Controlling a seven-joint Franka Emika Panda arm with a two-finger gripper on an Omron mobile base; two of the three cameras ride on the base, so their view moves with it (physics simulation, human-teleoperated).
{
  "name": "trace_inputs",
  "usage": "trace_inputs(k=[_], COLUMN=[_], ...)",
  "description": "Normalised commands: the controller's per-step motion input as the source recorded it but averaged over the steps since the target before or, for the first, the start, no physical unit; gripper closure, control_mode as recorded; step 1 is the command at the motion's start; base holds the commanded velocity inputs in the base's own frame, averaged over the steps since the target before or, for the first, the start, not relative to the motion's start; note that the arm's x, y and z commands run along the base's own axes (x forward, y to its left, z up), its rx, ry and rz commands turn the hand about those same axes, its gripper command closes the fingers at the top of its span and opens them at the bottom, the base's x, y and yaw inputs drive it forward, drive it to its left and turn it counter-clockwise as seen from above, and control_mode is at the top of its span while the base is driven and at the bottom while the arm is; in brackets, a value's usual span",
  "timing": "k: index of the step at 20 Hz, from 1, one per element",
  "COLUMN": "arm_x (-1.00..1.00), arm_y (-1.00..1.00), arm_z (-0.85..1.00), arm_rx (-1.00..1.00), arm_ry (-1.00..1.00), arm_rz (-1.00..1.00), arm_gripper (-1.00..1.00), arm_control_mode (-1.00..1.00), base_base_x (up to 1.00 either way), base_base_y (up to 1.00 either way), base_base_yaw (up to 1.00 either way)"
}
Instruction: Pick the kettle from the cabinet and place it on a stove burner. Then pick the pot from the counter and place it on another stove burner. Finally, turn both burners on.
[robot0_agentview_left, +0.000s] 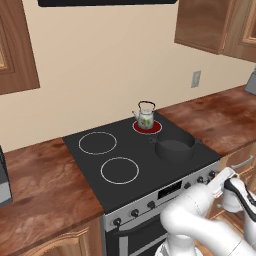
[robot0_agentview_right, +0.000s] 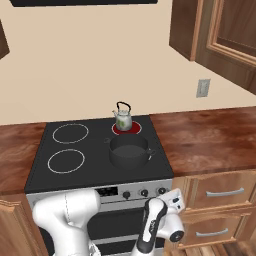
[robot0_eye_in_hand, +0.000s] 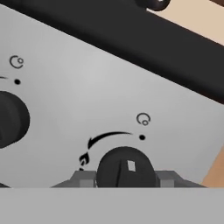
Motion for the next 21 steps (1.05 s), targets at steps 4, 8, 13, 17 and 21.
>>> trace_inputs(k=[4, 8, 13, 17, 21], arm_x=[-0.13, -0.13, -0.13, -0.12, -0.15], arm_y=[0.0, 0.0, 0.0, 0.0, 0.01], arm_z=[0.0, 0.0, 0.0, 0.0, 0.0], arm_rx=[-0.25, -0.26, -0.25, -0.24, -0.23], arm_ry=[-0.07, -0.08, -0.07, -0.06, -0.05], arm_rz=[0.04, 0.04, 0.04, 0.05, 0.04], arm_gripper=[1.0, 1.0, 1.0, 1.0, 1.0], arm_control_mode=[-1.0, -1.0, -1.0, -1.0, -1.0], base_base_x=[0.0, 0.0, 0.0, 0.0, 0.0], base_base_y=[0.0, 0.0, 0.0, 0.0, 0.0], base_base_yaw=[0.0, 0.0, 0.0, 0.0, 0.0])
